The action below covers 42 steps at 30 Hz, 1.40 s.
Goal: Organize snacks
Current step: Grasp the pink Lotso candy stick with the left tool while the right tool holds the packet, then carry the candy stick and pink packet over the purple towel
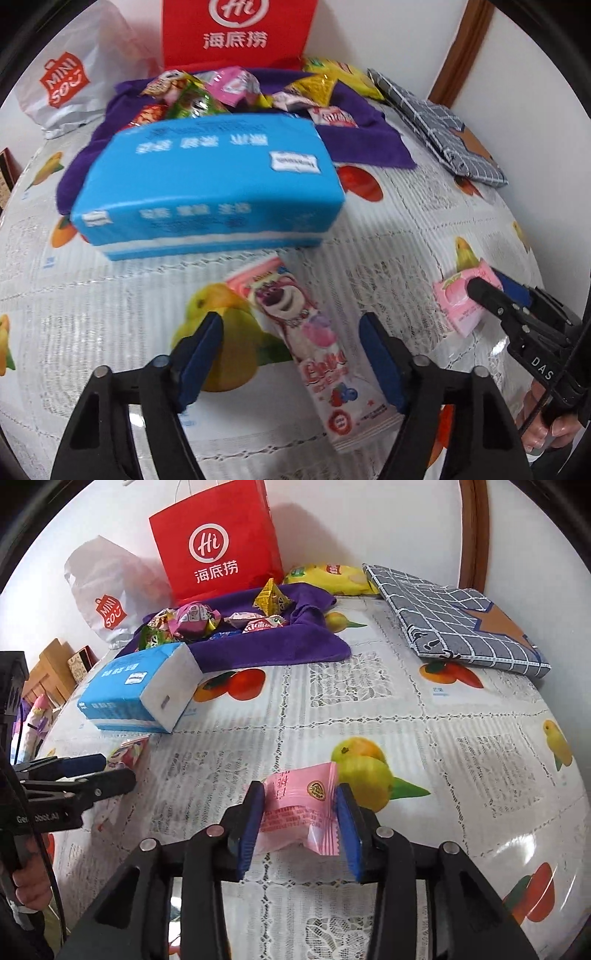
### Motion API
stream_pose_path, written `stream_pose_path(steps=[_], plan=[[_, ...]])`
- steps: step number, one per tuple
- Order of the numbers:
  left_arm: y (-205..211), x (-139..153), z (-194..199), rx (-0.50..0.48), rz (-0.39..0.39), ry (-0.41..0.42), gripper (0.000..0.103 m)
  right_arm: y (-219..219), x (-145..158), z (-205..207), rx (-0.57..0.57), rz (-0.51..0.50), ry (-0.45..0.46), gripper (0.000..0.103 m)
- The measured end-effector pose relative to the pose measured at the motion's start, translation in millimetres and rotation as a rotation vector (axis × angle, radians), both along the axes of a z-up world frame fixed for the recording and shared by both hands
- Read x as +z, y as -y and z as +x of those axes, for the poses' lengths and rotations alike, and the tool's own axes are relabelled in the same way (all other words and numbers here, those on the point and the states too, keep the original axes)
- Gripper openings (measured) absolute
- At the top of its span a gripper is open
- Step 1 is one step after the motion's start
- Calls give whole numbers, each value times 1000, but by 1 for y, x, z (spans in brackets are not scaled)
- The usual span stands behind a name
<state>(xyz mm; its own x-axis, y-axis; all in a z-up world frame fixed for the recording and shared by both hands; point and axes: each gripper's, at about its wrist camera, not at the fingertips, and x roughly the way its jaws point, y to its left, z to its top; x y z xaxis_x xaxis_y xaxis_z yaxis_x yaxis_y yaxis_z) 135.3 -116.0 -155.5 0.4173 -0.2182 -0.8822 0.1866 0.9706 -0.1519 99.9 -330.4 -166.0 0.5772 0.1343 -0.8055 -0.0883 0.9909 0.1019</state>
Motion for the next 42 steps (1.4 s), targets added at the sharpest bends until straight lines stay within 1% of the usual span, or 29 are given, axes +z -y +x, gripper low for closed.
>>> stream_pose_path(steps=[2, 3, 4, 5, 7, 9, 11, 12, 16, 22, 26, 29, 30, 34, 36, 42], plan=[[4, -1, -1, -2, 36, 22, 63, 0, -4, 0, 5, 1, -11, 46], [5, -2, -1, -4, 51, 26, 58, -1, -6, 0, 6, 1, -14, 47], [5, -2, -2, -7, 62, 30, 55, -2, -7, 0, 10, 1, -16, 51], [6, -2, -2, -8, 76, 37, 49, -3, -8, -1, 11, -1, -16, 54], [5, -2, -3, -6, 99, 47, 43, -8, -12, 0, 18, -13, -16, 55], [3, -2, -3, -6, 109, 52, 33, -12, -13, 0, 24, -22, -11, 57], [-1, -1, -2, 1, 114, 53, 25, -17, -13, 1, 36, -23, -12, 57], [-3, -1, -1, 6, 109, 48, 23, -19, -13, 2, 41, -20, -16, 57], [-11, 1, 1, 5, 83, 31, 22, -32, -12, 7, 73, -14, -30, 56], [-33, 2, -5, 46, 90, 35, 22, -55, -13, 11, 113, -15, -26, 56], [-55, 3, -6, 88, 105, 39, 22, -73, -13, 16, 142, -20, -19, 56], [-73, 3, -9, 121, 126, 50, 22, -87, -14, 20, 149, -55, 6, 56], [-80, 3, -11, 133, 136, 55, 22, -92, -15, 22, 144, -83, 21, 56], [-100, 3, -15, 164, 156, 75, 22, -100, -16, 27, 141, -122, 44, 58], [-108, 2, -15, 177, 157, 87, 25, -102, -17, 29, 137, -138, 51, 58], [-119, -1, -11, 192, 154, 128, 26, -101, -23, 36, 130, -126, 25, 62]])
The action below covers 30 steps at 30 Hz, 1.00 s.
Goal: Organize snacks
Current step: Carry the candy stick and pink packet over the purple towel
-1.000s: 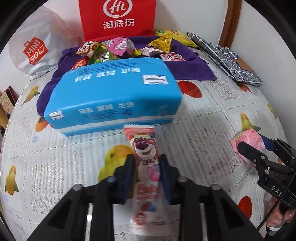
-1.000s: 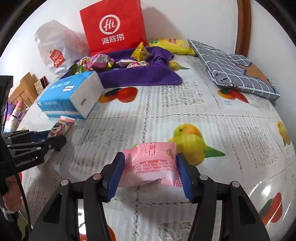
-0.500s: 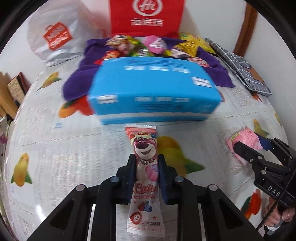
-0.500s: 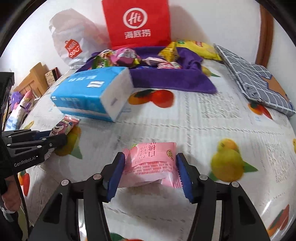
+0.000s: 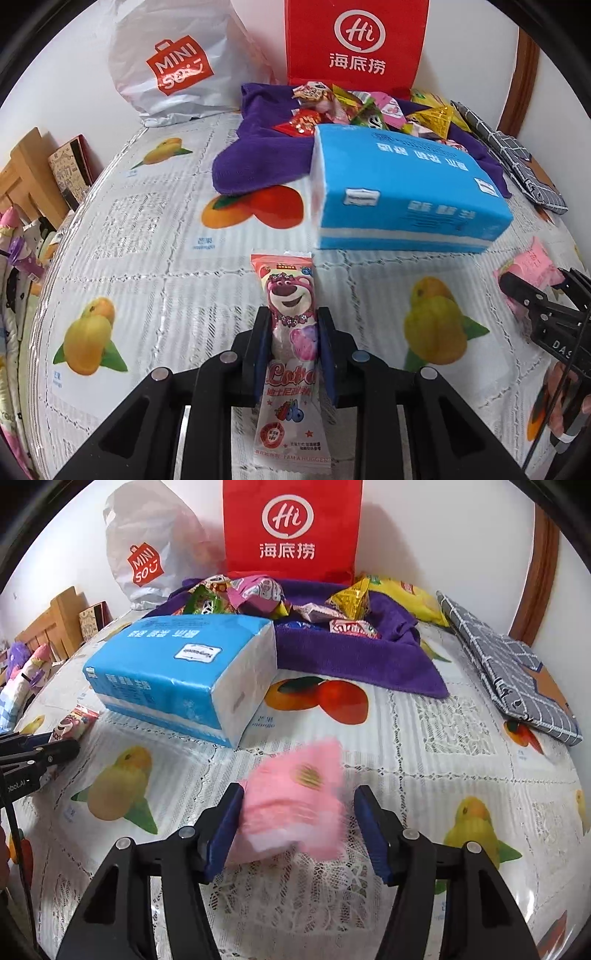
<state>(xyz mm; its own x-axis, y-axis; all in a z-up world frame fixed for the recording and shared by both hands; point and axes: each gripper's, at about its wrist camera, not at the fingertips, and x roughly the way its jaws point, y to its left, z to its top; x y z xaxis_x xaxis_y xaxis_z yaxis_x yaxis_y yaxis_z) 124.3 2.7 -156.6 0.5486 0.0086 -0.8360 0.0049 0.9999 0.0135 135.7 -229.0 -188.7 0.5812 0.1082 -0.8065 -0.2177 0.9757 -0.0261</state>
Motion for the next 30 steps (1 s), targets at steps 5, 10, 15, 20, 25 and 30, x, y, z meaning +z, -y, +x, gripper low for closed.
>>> stream_pose_path(steps=[5, 10, 15, 20, 25, 30], plan=[[-3, -2, 2, 5, 9, 41, 33, 10, -2, 3, -24, 52, -17, 68], [-8, -4, 3, 22, 0, 72, 41, 6, -4, 5, -4, 23, -29, 80], [-9, -4, 3, 17, -13, 71, 45, 9, -4, 4, -12, 25, -46, 85], [-3, -6, 4, -15, -6, 64, 56, 12, -5, 1, -29, 23, -49, 91], [-5, -5, 3, -5, -18, 73, 39, 14, -5, 6, -51, 24, -41, 91], [0, -3, 1, -29, -7, 76, 25, 14, -2, 4, -45, 36, -16, 69]])
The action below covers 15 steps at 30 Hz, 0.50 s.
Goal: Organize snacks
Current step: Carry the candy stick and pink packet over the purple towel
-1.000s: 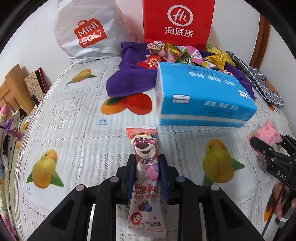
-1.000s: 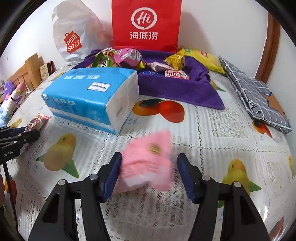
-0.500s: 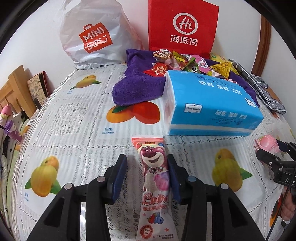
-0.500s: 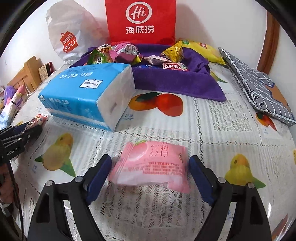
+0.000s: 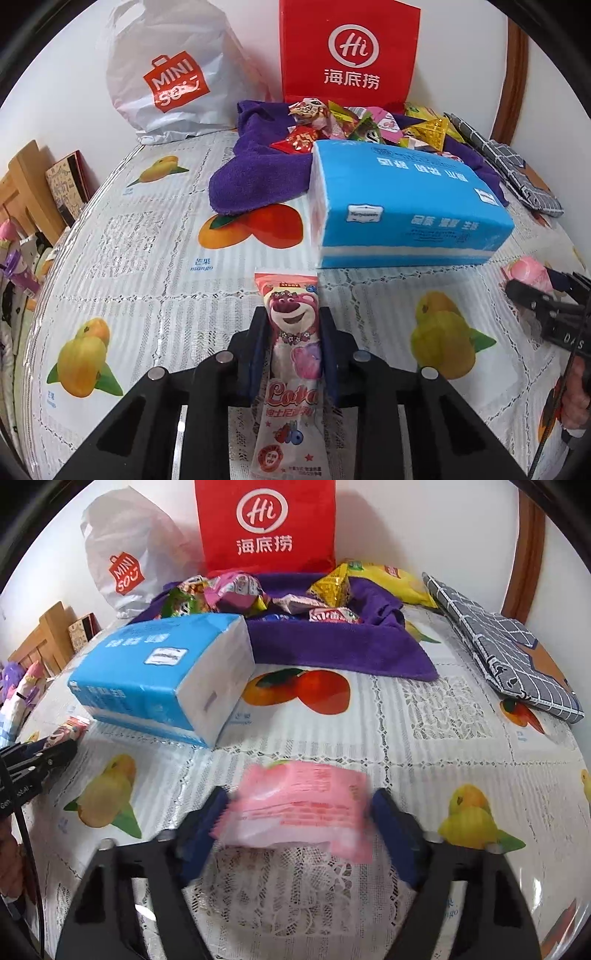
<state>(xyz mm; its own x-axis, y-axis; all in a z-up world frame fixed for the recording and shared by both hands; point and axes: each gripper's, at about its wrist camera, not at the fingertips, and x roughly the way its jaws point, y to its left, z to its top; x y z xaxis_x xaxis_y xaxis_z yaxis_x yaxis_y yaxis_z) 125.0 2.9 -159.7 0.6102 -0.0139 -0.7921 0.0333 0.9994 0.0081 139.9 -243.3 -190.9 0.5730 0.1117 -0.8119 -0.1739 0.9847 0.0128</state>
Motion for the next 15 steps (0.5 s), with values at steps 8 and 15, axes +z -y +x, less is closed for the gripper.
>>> stream_pose_path(steps=[8, 15], plan=[[2, 5, -7, -9, -39, -11, 24, 0, 5, -10, 15, 22, 14, 57], [7, 20, -16, -18, -39, 11, 24, 2, 11, -23, 17, 27, 15, 53]])
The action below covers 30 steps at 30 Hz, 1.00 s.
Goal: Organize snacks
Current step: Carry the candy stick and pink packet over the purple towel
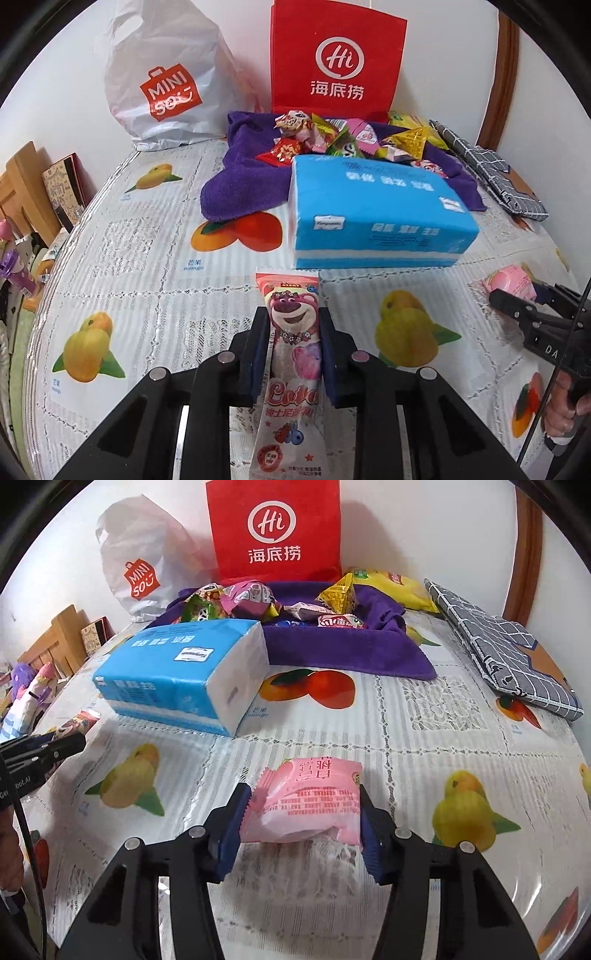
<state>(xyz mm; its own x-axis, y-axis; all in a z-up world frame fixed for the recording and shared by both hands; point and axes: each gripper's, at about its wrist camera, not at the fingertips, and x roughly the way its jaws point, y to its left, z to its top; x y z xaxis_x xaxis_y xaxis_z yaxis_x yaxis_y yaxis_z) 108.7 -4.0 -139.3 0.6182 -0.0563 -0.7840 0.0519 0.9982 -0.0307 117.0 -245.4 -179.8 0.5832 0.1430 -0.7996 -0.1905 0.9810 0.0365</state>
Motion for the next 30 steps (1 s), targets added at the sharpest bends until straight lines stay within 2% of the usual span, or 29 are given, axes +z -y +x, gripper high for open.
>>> stream_pose_path(steps=[13, 23, 30], plan=[[2, 35, 2, 2, -72, 7, 24, 2, 48, -17, -49, 24, 48, 53], [3, 64, -1, 7, -59, 44, 24, -2, 85, -17, -72, 30, 92, 53], [-11, 56, 21, 49, -75, 19, 24, -1, 93, -8, -68, 8, 107, 54]])
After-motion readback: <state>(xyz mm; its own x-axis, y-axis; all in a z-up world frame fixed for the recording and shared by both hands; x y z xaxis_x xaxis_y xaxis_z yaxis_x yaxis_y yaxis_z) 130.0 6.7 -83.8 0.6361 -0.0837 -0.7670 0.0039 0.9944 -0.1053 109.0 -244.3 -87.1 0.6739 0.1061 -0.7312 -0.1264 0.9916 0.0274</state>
